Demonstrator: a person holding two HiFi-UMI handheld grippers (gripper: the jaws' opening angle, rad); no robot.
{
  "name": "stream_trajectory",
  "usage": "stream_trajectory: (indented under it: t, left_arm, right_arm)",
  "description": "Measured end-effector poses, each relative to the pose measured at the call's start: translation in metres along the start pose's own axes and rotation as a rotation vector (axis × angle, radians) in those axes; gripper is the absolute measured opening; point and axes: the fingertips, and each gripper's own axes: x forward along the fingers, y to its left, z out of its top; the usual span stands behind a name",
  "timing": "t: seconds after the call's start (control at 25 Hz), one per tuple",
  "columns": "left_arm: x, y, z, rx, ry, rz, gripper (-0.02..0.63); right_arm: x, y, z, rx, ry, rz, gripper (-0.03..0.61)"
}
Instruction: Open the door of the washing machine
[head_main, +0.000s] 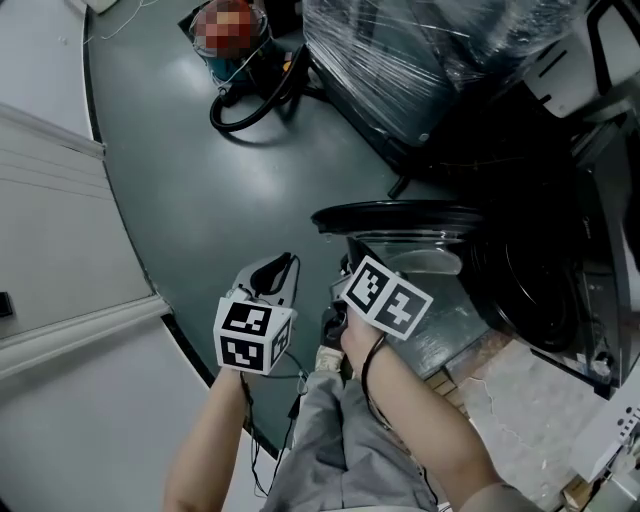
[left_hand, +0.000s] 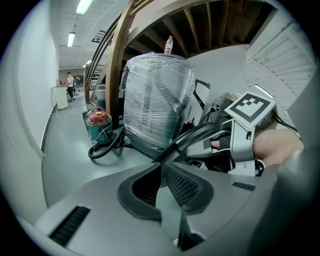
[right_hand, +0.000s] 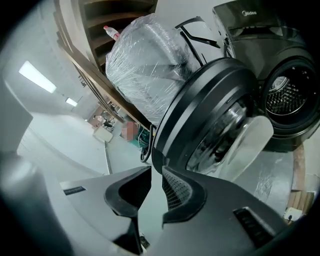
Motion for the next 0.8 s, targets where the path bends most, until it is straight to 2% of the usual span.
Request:
stream_trajectory:
  t: [0.12, 0.28, 0.64, 0.8]
  left_arm:
    - [-0.019, -0.011, 0.023, 0.02, -0.021, 0.003, 0.048]
    - [-0.051, -0.024, 0.057, 0.033, -0.056, 0.002, 0.048]
    - [-0.123, -0.058, 0.134, 0.098, -0.167, 0.011, 0.048]
    - [-0.158, -0.078, 0.166, 0.113, -0.228, 0.007, 0.048]
  right_arm:
    - [-0.027, 0.013, 0.012, -0.011, 0.004, 0.05, 0.084]
    - [-0.069, 0.034, 0.031, -0.085, -0.011, 0.097, 0.069]
    - [-0.182, 0.095, 0.087, -0.333, -0.129, 0.246, 0.064]
    - [-0.241, 0.118, 0.109, -0.464, -0.212, 0.282, 0.064]
